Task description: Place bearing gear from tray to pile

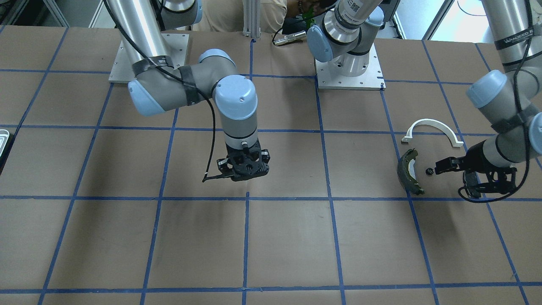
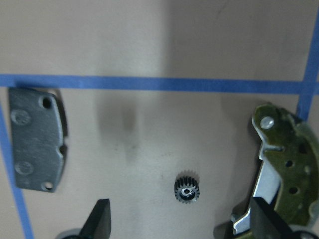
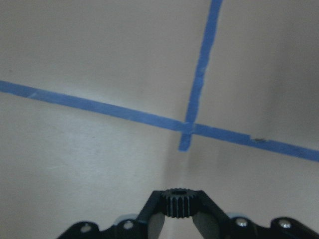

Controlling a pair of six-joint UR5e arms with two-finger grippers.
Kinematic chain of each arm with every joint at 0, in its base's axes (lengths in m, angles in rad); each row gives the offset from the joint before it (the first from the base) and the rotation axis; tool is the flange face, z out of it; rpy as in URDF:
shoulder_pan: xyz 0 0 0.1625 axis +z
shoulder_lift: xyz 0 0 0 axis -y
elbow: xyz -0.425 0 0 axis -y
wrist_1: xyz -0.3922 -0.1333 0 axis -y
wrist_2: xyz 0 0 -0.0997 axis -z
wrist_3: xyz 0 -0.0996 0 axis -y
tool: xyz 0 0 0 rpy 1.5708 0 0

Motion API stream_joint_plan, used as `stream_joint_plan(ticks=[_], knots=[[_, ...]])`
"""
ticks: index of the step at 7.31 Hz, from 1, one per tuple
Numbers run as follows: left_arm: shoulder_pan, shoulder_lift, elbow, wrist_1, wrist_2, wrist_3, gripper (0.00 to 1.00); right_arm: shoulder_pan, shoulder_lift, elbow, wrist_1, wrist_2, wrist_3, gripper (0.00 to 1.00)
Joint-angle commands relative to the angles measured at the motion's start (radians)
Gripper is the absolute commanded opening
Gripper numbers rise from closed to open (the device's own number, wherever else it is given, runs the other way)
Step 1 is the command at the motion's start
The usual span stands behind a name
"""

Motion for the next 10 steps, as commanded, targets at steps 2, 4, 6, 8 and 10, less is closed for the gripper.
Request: stream_joint_plan(ticks=[2,4,6,8,10], knots=[[-0.115,0.018,0.197,-0.214,-0.011,-0.076,1.0,0.107,0.045,-0.037,-0.028,0.069,0.155,0.59],[-0.265,0.039,0.199,-0.212,-0.089,-0.235,1.0,0.083,0.058,-0.059,-0.046,0.098,0.154,1.0],[-0.393,0.032,0.196,-0.206,-0.117,-0.372,1.0,-0.09,-0.003,-0.086,0.018,0.091,0.023,1.0],[-0.5,0.029,0.181,-0.2,-0.116,-0.44,1.0,-0.338,-0.147,-0.089,0.226,0.09,-0.266,1.0],[-0.64,0.015,0.179,-0.196,-0.119,-0.551,1.0,-0.498,-0.284,-0.118,0.383,0.088,-0.412,1.0]])
